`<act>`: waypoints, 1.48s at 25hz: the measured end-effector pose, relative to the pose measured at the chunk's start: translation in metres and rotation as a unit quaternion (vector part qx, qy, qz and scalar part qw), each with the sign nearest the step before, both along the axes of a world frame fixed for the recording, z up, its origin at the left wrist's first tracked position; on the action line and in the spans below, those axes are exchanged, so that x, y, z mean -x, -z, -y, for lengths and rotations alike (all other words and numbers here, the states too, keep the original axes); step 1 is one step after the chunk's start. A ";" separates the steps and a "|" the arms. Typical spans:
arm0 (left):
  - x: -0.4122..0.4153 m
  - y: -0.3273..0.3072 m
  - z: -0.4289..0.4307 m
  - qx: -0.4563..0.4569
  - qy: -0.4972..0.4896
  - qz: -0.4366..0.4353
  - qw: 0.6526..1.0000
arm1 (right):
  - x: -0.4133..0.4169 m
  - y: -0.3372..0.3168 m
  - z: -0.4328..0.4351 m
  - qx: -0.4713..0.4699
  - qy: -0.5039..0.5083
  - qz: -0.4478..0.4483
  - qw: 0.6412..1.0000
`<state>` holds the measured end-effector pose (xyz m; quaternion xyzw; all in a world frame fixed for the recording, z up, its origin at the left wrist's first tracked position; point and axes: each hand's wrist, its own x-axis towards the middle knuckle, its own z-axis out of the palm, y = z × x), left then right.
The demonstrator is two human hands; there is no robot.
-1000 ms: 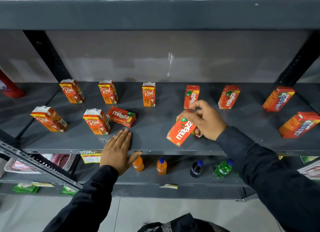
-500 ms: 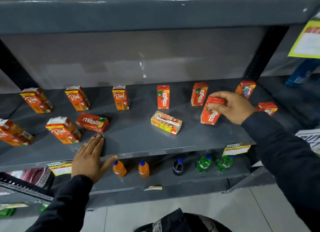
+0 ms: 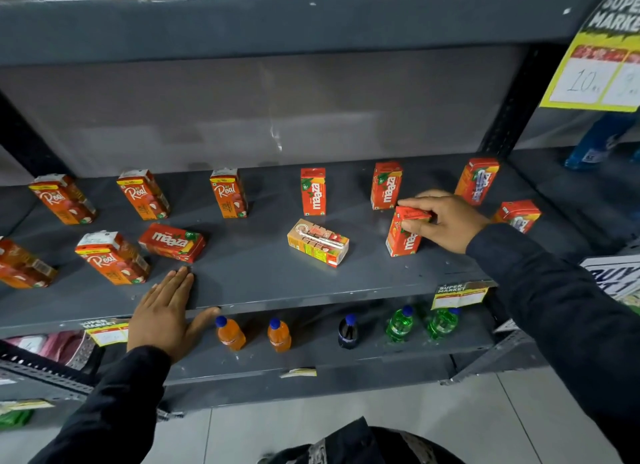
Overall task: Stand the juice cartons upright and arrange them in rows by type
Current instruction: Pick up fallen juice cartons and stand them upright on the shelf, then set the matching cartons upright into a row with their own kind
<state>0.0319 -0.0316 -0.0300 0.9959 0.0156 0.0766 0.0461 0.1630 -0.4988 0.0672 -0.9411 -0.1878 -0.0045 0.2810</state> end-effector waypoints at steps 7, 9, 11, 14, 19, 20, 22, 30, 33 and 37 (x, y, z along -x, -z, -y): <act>0.002 -0.004 0.001 -0.009 -0.011 -0.013 1.000 | 0.009 -0.012 -0.035 -0.019 0.021 0.142 0.989; 0.003 -0.004 0.003 -0.016 -0.012 -0.017 1.000 | 0.012 -0.020 -0.071 -0.032 -0.018 0.148 0.988; 0.003 -0.005 0.002 -0.021 -0.009 -0.019 1.000 | 0.015 -0.023 -0.110 -0.012 -0.088 0.127 0.988; 0.004 -0.006 -0.005 -0.040 0.008 -0.026 0.999 | 0.016 -0.014 -0.167 0.058 -0.148 0.061 0.985; 0.005 -0.002 -0.009 -0.038 -0.001 -0.023 0.999 | -0.006 0.001 -0.196 0.194 -0.040 -0.007 0.980; 0.005 -0.001 -0.009 -0.033 0.000 -0.022 0.999 | -0.007 0.006 -0.188 0.190 -0.016 -0.024 0.981; 0.004 0.000 -0.009 -0.031 0.003 -0.017 0.999 | -0.002 0.019 -0.168 0.144 0.016 -0.067 0.987; 0.003 0.001 -0.011 -0.033 0.007 -0.022 0.999 | 0.023 0.067 -0.140 0.034 0.039 -0.034 0.998; 0.005 0.001 -0.016 -0.070 0.024 -0.024 0.997 | 0.032 0.066 -0.140 -0.029 0.027 -0.003 0.999; 0.006 0.003 -0.015 -0.063 0.012 -0.018 0.998 | 0.033 0.049 -0.150 -0.121 0.077 0.099 0.985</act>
